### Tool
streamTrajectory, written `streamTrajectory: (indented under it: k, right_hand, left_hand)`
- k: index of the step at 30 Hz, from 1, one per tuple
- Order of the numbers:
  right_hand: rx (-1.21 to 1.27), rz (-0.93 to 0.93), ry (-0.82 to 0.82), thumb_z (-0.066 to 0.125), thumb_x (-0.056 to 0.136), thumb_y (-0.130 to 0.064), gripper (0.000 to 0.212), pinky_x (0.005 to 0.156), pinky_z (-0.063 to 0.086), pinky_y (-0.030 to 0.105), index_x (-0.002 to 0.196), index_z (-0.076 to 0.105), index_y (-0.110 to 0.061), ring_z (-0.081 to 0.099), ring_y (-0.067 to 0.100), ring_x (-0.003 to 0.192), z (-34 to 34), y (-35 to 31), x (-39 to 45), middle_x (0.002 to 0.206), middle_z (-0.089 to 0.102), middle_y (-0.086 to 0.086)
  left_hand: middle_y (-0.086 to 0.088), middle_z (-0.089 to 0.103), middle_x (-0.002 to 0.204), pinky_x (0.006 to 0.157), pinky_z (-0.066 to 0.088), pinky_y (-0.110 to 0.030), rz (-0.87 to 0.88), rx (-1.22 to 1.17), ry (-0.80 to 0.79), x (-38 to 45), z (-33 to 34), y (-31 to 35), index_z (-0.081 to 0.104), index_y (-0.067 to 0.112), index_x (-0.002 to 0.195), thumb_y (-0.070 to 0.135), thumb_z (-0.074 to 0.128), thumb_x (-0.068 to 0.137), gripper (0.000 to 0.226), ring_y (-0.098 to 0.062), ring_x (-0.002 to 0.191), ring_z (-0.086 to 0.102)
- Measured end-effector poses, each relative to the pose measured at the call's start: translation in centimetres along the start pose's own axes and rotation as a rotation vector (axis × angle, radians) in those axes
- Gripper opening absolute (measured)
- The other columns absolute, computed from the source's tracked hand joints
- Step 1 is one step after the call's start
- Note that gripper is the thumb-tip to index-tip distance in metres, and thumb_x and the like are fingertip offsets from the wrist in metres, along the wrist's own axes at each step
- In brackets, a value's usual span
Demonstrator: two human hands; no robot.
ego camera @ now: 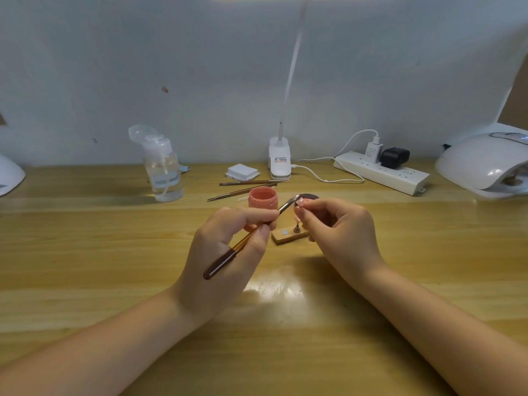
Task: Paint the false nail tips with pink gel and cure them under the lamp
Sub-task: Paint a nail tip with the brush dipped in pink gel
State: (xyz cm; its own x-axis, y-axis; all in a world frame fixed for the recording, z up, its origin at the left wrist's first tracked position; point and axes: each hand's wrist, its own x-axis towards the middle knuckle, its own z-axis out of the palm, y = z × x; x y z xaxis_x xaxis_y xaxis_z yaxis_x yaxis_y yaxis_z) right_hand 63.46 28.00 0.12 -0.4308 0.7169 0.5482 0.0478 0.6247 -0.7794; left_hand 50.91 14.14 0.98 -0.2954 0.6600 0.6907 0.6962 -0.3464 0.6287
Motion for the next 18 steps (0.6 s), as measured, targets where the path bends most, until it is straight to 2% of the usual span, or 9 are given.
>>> streamTrajectory:
  k: [3, 8, 11, 14, 18]
  right_hand:
    - [0.0, -0.009, -0.001, 0.072, 0.084, -0.013, 0.009, 0.064, 0.057, 0.042, 0.092, 0.074, -0.017, 0.066, 0.011, 0.067, -0.01, -0.04, -0.08, 0.075, 0.071, -0.006]
    - [-0.003, -0.014, 0.0, 0.071, 0.084, -0.015, 0.01, 0.064, 0.057, 0.043, 0.092, 0.073, -0.021, 0.066, 0.012, 0.067, -0.15, 0.13, 0.01, 0.073, 0.071, -0.005]
    - [-0.014, -0.035, -0.02, 0.072, 0.084, -0.015, 0.011, 0.063, 0.057, 0.044, 0.092, 0.072, -0.023, 0.067, 0.016, 0.069, -0.08, 0.11, -0.04, 0.074, 0.071, -0.002]
    - [-0.015, -0.042, -0.003, 0.072, 0.084, -0.015, 0.011, 0.062, 0.056, 0.044, 0.091, 0.073, -0.023, 0.066, 0.016, 0.067, -0.16, 0.19, 0.03, 0.073, 0.071, -0.003]
    - [-0.024, -0.048, 0.003, 0.071, 0.085, -0.016, 0.013, 0.062, 0.057, 0.042, 0.089, 0.07, -0.028, 0.066, 0.012, 0.066, -0.25, 0.17, 0.07, 0.072, 0.071, -0.005]
  left_hand:
    - [0.005, 0.072, 0.102, 0.088, 0.051, -0.039, -0.017, 0.001, -0.024, 0.02, 0.05, -0.06, 0.071, 0.016, 0.109, 0.027, 0.058, 0.088, 0.027, -0.017, 0.103, 0.065]
    - [0.009, 0.072, 0.091, 0.083, 0.051, -0.028, -0.01, -0.019, 0.007, -0.08, -0.2, 0.09, 0.07, 0.022, 0.099, 0.03, 0.053, 0.085, 0.024, -0.014, 0.095, 0.066]
    - [0.009, 0.073, 0.098, 0.087, 0.052, -0.03, -0.038, -0.038, -0.016, 0.02, 0.02, 0.17, 0.07, 0.021, 0.107, 0.028, 0.057, 0.087, 0.025, -0.015, 0.101, 0.066]
    - [0.007, 0.073, 0.095, 0.085, 0.052, -0.032, -0.048, -0.035, -0.03, -0.03, -0.06, 0.04, 0.072, 0.02, 0.103, 0.03, 0.055, 0.085, 0.026, -0.016, 0.098, 0.066]
    - [0.008, 0.072, 0.091, 0.081, 0.049, -0.019, -0.039, -0.054, -0.019, 0.01, -0.21, 0.02, 0.069, 0.02, 0.1, 0.032, 0.051, 0.085, 0.027, -0.011, 0.094, 0.066]
